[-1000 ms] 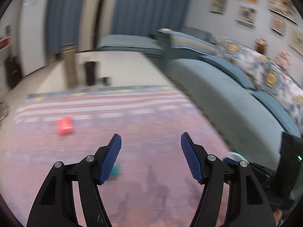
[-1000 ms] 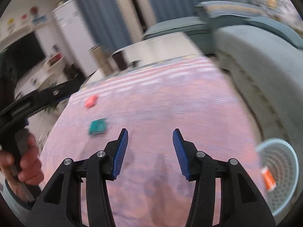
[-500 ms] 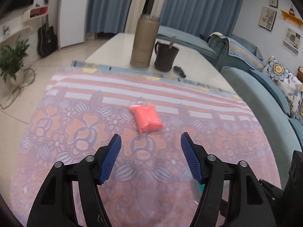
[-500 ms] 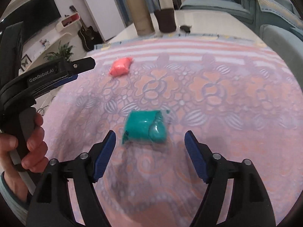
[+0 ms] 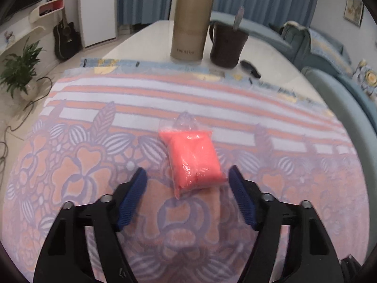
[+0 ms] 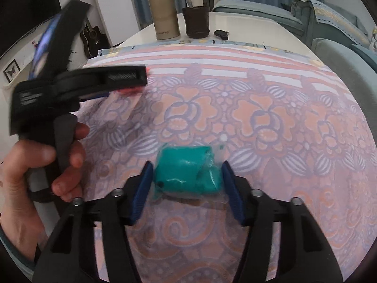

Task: Collect trash
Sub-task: 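Return to the table and grasp the teal bag with the right tool, then grasp the pink bag with the left tool while the right tool lifts the teal bag, then drop both bags into the wastebasket by opening both tools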

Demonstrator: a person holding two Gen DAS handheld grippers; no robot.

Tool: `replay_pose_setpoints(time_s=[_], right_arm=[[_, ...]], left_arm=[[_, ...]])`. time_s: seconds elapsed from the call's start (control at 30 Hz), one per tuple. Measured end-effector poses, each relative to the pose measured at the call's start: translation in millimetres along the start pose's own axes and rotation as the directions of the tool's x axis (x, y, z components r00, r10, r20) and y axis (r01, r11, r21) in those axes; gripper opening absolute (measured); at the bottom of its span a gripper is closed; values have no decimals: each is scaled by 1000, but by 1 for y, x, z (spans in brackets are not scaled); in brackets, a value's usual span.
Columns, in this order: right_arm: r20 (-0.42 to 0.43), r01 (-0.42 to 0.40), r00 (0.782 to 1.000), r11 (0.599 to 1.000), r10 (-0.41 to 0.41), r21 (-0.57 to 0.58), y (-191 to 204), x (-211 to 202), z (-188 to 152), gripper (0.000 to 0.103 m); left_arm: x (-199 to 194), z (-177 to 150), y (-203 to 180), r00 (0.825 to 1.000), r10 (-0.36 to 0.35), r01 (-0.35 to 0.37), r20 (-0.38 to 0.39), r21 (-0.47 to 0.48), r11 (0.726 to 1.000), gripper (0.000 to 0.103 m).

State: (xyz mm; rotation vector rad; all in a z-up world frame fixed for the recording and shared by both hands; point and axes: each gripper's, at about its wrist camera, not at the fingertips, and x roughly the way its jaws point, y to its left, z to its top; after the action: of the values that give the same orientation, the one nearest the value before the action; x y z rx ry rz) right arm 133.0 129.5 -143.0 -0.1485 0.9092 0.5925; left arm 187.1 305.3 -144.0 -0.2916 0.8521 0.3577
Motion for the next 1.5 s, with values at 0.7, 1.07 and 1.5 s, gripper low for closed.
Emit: replay_pose_setpoints(time_s=[0.7,1.07,1.5], right_arm=[[194,-125,973,992,122,1,-9,-46,-11,47],[338,28,938,986,-83,162,-108,-156,-28,47],[351,287,834,878,-426,382,-262,-304,-133,47]], left_arm=[[-46,-30,-15,987,-134,132,90,34,991,34],[-143,-44,-91,940,-301,276,163,159,948,34],[-261,-73,-294,808,-576,464,125,467,753,34]])
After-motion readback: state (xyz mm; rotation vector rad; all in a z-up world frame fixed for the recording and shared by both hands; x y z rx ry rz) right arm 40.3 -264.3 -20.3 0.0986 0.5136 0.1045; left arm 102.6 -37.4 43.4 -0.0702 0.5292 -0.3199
